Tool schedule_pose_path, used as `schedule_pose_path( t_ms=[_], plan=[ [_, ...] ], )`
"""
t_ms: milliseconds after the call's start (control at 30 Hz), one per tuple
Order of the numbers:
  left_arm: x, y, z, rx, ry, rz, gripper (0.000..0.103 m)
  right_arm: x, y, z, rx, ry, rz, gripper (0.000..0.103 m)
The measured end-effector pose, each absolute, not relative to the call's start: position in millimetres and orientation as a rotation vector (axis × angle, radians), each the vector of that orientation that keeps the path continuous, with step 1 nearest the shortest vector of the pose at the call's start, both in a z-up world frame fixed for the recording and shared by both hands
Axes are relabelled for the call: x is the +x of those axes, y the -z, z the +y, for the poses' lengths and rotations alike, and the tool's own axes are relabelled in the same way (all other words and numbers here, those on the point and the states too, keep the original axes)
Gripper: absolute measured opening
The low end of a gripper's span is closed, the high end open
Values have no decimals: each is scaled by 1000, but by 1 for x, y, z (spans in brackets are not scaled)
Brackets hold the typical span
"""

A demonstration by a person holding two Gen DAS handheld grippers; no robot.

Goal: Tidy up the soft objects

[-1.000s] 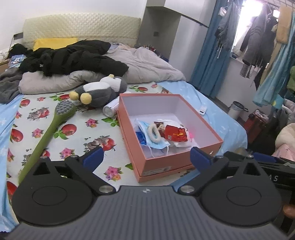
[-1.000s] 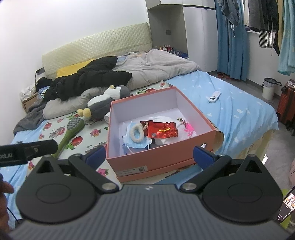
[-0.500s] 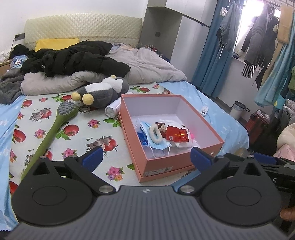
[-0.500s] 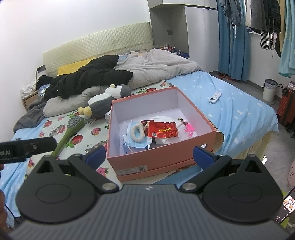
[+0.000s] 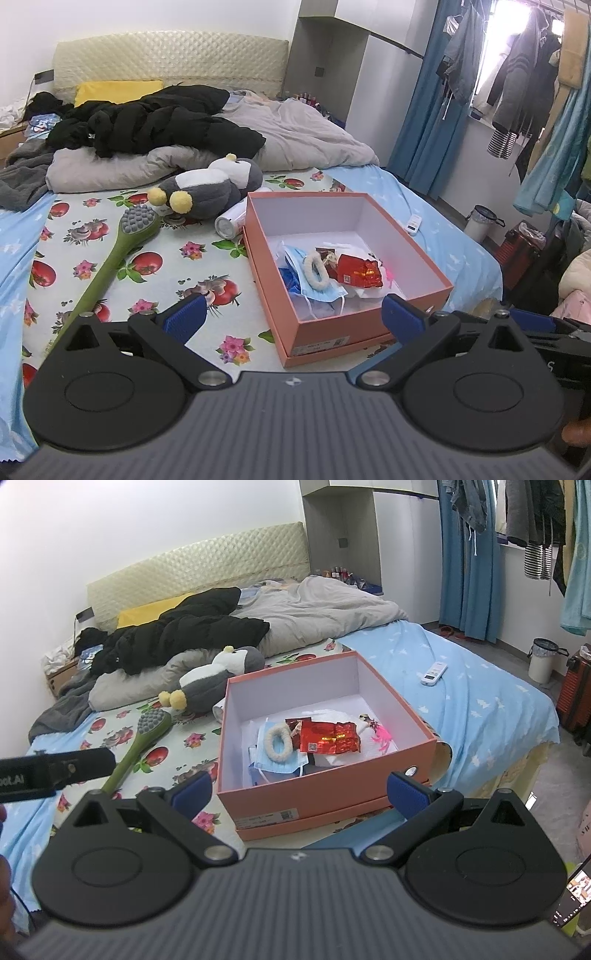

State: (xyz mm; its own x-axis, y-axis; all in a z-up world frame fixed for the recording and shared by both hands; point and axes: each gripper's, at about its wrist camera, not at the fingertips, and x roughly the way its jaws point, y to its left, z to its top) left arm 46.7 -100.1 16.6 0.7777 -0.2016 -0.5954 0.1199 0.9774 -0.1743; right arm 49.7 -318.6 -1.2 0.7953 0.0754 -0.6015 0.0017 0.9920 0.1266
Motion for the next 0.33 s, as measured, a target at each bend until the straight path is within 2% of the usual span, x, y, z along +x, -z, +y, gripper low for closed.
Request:
schedule_pose_path(
  t_ms=[333],
  plan=[
    [44, -19, -100, -140, 178, 653, 102, 50, 0, -315, 111, -44, 642, 103]
  ],
)
